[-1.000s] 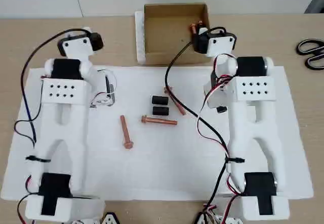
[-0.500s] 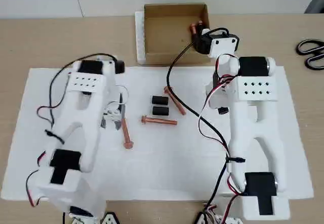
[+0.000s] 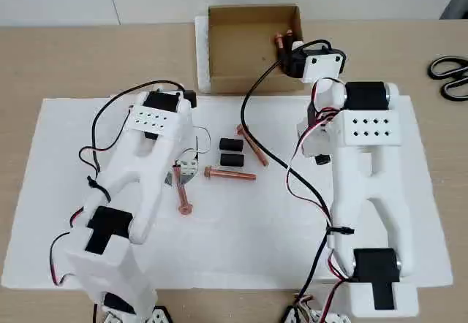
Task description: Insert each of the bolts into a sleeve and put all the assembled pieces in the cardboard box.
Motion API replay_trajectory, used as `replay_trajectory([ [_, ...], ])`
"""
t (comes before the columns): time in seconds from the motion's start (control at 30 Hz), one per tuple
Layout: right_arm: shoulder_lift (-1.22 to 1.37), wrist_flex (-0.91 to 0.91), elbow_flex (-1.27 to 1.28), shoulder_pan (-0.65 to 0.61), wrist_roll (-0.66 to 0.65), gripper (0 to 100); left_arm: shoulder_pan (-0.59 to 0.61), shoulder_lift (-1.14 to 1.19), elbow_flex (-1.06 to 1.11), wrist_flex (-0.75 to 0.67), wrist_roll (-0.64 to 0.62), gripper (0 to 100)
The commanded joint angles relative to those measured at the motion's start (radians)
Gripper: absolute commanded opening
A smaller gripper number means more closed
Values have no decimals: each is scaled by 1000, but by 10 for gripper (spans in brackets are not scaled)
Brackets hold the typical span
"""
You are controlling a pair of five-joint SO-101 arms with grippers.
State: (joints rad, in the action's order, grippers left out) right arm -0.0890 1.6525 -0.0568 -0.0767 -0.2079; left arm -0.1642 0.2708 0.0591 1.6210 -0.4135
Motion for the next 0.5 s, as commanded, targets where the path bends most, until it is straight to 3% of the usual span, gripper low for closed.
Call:
replay_trajectory([
  [0.0, -44, -1, -52, 7, 5, 17, -8, 2, 1, -11, -11, 71],
  [0.47, -44, -1, -52, 8, 5, 17, -8, 3, 31, -20, -35, 111],
])
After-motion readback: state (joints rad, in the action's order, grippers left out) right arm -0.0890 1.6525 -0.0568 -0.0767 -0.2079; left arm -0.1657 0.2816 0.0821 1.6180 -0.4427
